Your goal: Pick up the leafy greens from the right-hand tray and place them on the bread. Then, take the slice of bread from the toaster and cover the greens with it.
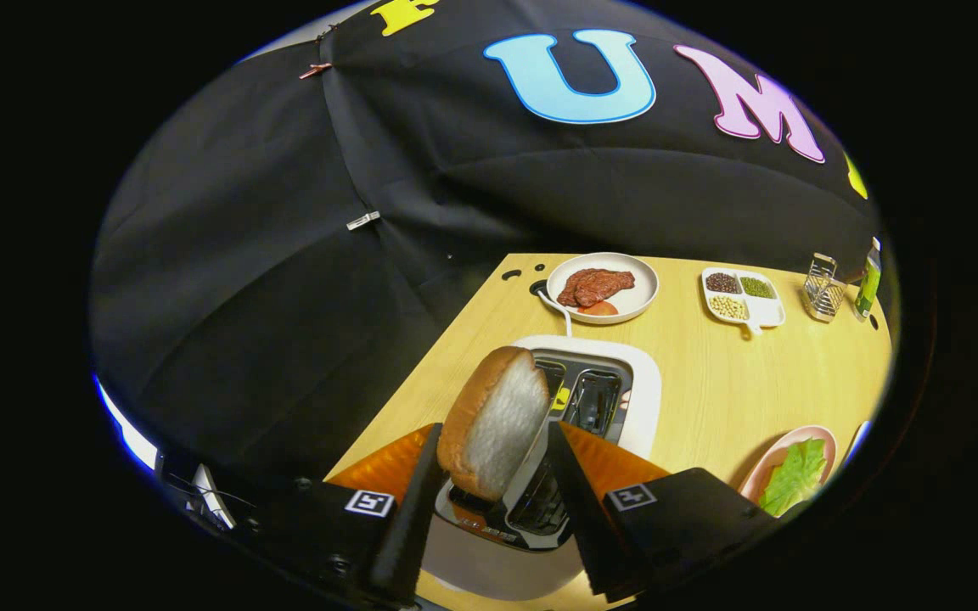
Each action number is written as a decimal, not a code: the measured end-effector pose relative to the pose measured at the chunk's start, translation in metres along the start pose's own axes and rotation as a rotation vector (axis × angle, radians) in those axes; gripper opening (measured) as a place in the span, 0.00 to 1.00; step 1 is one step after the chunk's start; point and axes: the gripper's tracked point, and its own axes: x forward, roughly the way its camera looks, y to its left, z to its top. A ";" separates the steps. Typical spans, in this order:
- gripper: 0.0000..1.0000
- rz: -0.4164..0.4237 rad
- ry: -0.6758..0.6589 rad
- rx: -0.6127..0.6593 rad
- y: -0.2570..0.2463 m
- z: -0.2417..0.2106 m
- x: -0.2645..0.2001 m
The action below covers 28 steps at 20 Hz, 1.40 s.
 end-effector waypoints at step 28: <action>0.14 0.069 -0.050 0.089 -0.042 0.082 -0.080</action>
